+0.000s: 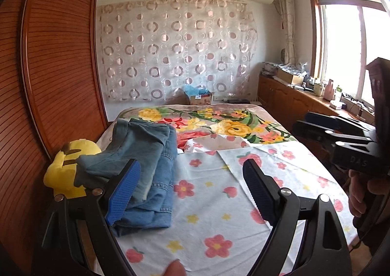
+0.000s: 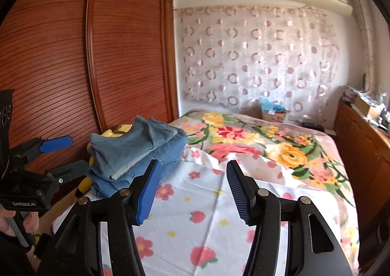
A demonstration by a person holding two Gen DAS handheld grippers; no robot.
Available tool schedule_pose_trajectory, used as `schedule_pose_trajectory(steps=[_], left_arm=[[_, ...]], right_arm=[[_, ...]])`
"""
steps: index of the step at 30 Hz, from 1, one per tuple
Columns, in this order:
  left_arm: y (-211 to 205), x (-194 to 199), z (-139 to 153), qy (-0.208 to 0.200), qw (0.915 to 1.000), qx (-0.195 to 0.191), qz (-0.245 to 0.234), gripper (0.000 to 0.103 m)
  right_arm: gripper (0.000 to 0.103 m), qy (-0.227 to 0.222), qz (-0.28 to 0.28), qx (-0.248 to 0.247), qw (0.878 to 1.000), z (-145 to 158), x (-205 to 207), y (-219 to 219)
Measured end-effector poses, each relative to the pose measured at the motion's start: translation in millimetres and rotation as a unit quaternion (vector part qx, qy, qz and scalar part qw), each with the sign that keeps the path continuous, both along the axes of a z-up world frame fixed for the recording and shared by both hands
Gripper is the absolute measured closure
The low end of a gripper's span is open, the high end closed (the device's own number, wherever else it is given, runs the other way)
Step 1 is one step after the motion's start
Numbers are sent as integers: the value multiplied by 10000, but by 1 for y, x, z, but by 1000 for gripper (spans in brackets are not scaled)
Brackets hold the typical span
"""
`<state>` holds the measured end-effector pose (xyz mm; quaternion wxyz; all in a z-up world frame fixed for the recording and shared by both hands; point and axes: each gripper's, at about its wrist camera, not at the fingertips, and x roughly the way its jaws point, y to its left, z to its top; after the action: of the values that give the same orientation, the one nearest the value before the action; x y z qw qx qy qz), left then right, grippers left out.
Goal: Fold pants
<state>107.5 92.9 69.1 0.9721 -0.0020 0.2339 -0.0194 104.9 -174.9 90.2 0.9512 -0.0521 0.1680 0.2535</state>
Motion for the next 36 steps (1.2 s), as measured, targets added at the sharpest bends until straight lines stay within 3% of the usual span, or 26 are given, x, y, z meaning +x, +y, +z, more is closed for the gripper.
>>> schedule_pose_trajectory(steps=[9,13,17,25,36], left_arm=[[-28,-24,13,-144,9999,58,-74,17],[-43,-33,15,-226,9996,131,-50,17],[-58,-42,15,-235,9995,162,-108,17],[-70,-53,7,-158,9997,89,-181,17],[-74,-53,2,-89,9998,88,-184,17]], right_arm=[[40,-109,-584,196,9980,-4,-59,-19],[29,-128,-896,242,9956,-6,-80,-16],[28,-150,-1164,274,9927,-8,-96,-10],[28,-179,-1514,240,9880,-11,-116,6],[28,-213,-1537,310,9874,-9,-122,18]])
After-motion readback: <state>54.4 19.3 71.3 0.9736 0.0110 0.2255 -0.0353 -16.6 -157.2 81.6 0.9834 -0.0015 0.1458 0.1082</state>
